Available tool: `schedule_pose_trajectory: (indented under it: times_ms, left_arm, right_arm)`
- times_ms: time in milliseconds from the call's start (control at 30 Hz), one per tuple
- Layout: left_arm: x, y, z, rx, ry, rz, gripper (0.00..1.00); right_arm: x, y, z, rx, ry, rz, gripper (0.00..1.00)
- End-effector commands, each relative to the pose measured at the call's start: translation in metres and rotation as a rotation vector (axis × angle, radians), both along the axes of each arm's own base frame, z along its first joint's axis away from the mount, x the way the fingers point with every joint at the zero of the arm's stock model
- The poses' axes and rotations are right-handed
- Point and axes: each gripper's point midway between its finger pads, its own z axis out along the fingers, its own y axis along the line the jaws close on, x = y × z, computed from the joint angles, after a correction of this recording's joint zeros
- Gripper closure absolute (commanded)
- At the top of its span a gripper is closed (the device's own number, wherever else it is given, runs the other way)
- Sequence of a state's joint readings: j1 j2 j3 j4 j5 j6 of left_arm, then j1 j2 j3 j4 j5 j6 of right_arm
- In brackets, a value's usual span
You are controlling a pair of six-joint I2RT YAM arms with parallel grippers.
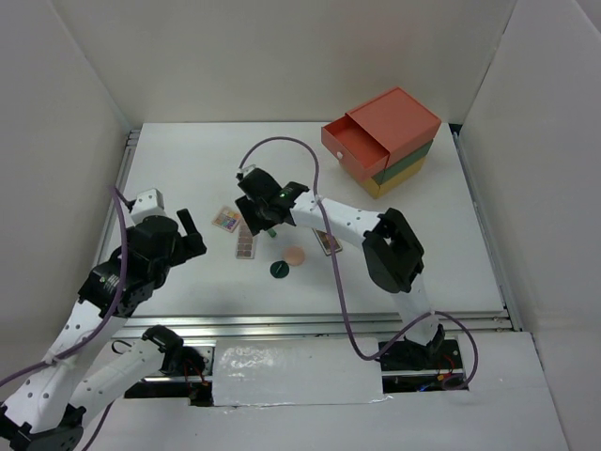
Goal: Organize the makeup
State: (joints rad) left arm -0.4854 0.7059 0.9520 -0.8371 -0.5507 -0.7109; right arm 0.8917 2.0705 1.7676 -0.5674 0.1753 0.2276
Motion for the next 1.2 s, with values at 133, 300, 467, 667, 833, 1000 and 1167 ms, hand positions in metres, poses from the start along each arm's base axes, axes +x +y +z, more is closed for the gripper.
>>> schedule_pose_trajectory:
  times_ms: [133,300,467,667,833,1000,1167]
  left_arm:
    - [0.008,-0.007,0.009,-0.013,-0.022,-0.028,0.00]
    - [0.008,-0.009,0.010,-0.016,-0.025,-0.039,0.01]
    - [0.008,-0.012,0.009,-0.019,-0.027,-0.062,0.01]
    - [0.008,-0.014,0.011,-0.025,-0.034,-0.077,0.01]
    - [0.008,-0.016,0.011,-0.027,-0.036,-0.086,0.00]
    - [0.008,-0.017,0.011,-0.030,-0.037,-0.091,0.01]
    - [0.008,-0.017,0.012,-0.033,-0.042,-0.095,0.01]
  right_arm:
    - [0.006,0.009,-0.030,0.005,0.067,-0.016,0.38]
    - [0.014,0.011,-0.055,-0.036,0.086,-0.032,0.41]
    - [0.023,0.005,-0.065,-0.049,0.096,-0.060,0.42]
    - [0.029,0.000,-0.061,-0.046,0.083,-0.073,0.44]
    - [0.036,-0.006,-0.066,-0.063,0.082,-0.095,0.45]
    - [0.039,-0.010,-0.079,-0.092,0.110,-0.091,0.52]
    - [0.037,-0.012,-0.086,-0.118,0.121,-0.086,0.59]
